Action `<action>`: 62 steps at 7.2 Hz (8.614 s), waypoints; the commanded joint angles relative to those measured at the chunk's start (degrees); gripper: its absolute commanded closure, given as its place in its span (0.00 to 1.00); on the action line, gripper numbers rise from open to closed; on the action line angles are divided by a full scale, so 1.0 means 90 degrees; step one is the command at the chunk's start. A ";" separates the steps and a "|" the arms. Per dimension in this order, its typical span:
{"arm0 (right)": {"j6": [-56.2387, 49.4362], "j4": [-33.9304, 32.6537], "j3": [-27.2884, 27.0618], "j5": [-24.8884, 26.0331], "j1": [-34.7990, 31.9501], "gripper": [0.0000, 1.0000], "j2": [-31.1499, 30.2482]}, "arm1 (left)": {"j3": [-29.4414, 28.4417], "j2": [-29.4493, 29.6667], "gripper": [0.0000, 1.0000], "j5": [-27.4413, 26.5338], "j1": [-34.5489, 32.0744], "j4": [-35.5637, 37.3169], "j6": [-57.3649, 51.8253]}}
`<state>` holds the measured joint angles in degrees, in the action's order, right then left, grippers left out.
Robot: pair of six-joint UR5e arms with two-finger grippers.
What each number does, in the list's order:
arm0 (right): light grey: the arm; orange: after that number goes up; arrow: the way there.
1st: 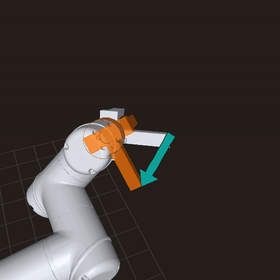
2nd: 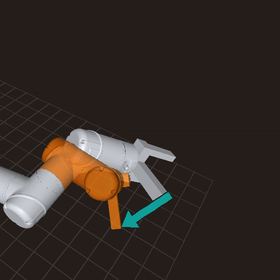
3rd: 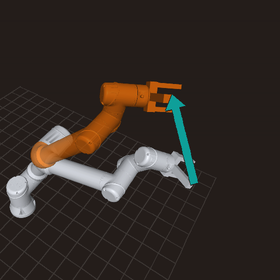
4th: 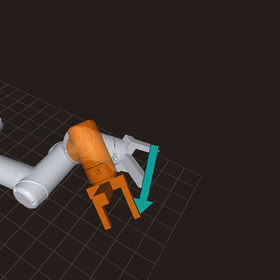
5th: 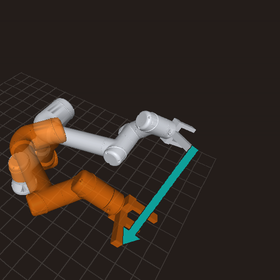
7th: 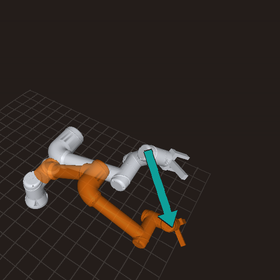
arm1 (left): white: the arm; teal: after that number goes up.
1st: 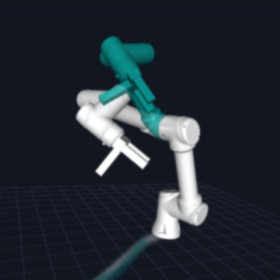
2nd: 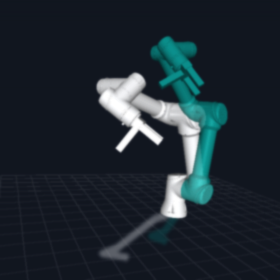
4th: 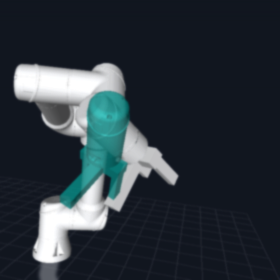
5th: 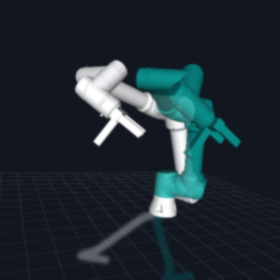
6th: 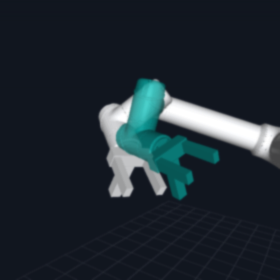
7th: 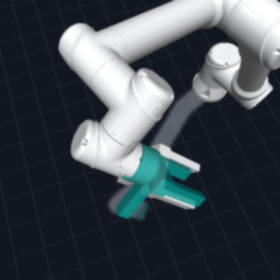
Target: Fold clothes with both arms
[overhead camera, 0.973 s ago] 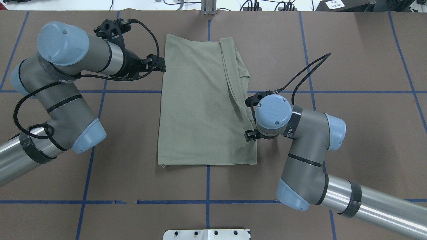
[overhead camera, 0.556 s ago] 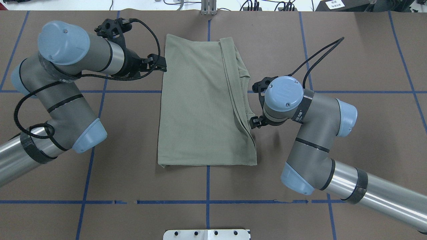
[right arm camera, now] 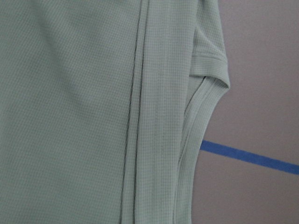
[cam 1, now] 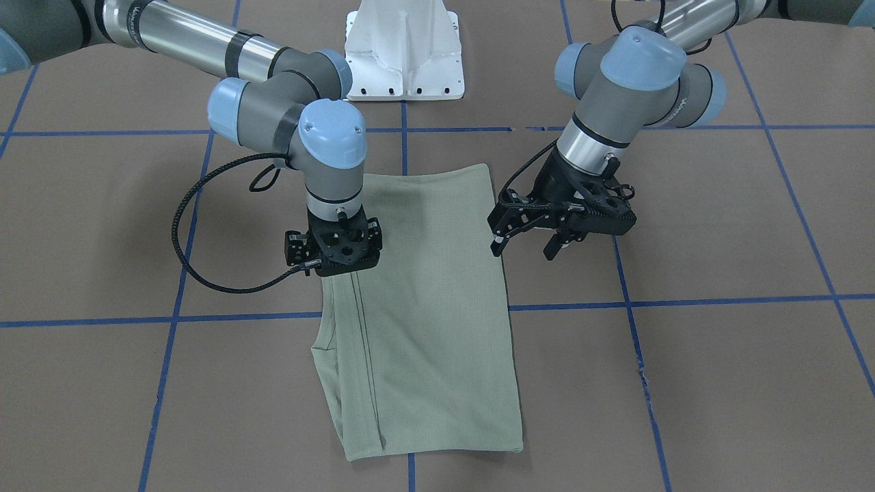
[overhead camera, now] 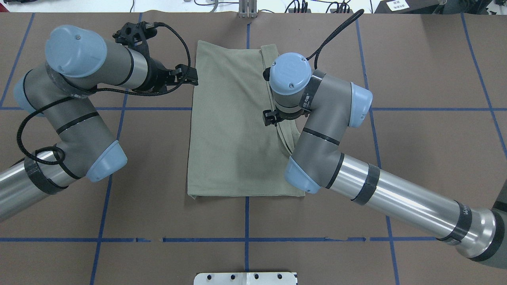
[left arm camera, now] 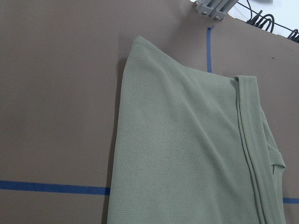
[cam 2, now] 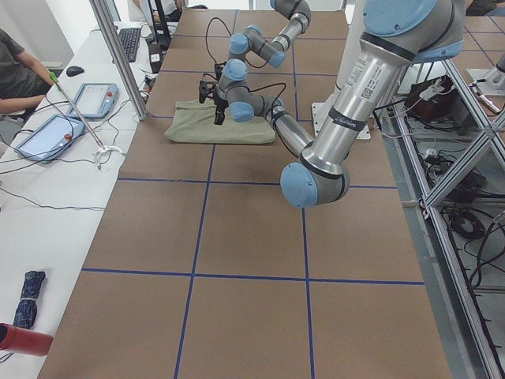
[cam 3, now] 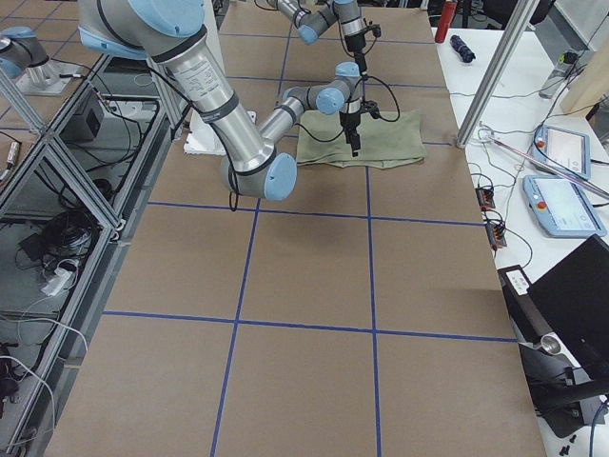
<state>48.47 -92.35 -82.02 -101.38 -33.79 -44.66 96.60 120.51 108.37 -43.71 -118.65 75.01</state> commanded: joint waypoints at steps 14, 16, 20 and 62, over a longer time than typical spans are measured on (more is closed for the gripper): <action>-0.0073 -0.0012 -0.0320 -0.0836 -0.0337 0.00 -0.1051 | 0.0018 0.0077 0.00 0.0000 0.0081 -0.0020 0.0356; -0.0073 -0.0012 -0.0379 -0.0855 -0.0337 0.00 -0.1015 | 0.0019 0.0126 0.00 0.0000 0.0111 -0.0010 0.0377; -0.0394 0.0007 0.0056 -0.0933 -0.0640 0.00 -0.0149 | 0.0019 0.0116 0.00 0.0000 0.0111 -0.0010 0.0357; -0.1139 0.3001 0.5232 -0.0348 -0.1218 0.00 0.2315 | 0.0497 0.0184 0.00 -0.0039 0.0101 -0.0108 0.0337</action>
<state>37.14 -68.89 -39.67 -107.34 -46.99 -25.87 101.00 122.12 108.02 -42.77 -119.68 78.05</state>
